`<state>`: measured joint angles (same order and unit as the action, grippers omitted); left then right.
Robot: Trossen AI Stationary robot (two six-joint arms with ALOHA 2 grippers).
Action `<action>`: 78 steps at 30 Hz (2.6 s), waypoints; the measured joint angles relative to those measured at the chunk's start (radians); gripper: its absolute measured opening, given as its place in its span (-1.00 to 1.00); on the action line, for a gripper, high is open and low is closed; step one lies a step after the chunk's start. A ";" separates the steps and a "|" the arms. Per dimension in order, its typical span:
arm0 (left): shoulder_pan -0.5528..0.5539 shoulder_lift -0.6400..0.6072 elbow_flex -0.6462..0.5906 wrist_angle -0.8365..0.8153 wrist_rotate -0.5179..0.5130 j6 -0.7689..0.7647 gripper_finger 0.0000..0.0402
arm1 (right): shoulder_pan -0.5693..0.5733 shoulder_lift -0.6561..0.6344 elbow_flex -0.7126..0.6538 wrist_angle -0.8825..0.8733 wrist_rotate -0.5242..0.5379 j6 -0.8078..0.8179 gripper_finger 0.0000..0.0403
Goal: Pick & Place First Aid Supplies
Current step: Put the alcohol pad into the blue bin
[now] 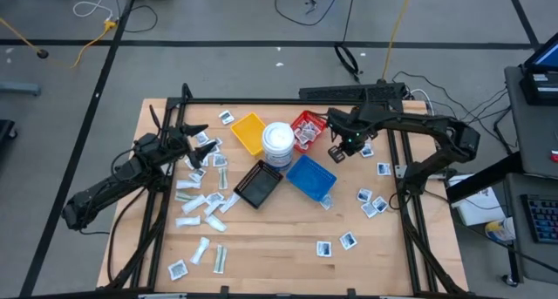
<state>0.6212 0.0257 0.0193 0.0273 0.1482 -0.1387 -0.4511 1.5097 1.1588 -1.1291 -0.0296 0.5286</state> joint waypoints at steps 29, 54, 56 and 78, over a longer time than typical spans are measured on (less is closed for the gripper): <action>0.000 0.000 0.000 0.000 0.000 0.000 0.95 | 0.318 0.026 0.128 0.164 -0.028 0.222 -1.00; 0.000 0.000 0.000 0.000 0.000 0.000 0.95 | 0.467 0.259 0.126 0.292 0.082 0.011 -1.00; 0.000 0.000 0.000 0.000 0.000 0.000 0.95 | 0.478 0.283 0.126 0.294 0.084 -0.016 -1.00; 0.000 0.000 0.000 0.000 0.000 0.000 0.95 | 0.470 0.225 0.126 0.258 0.027 -0.037 -0.11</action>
<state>0.6210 0.0260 0.0193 0.0274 0.1482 -0.1387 0.0185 1.7344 1.2850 -0.8707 -0.0023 0.4913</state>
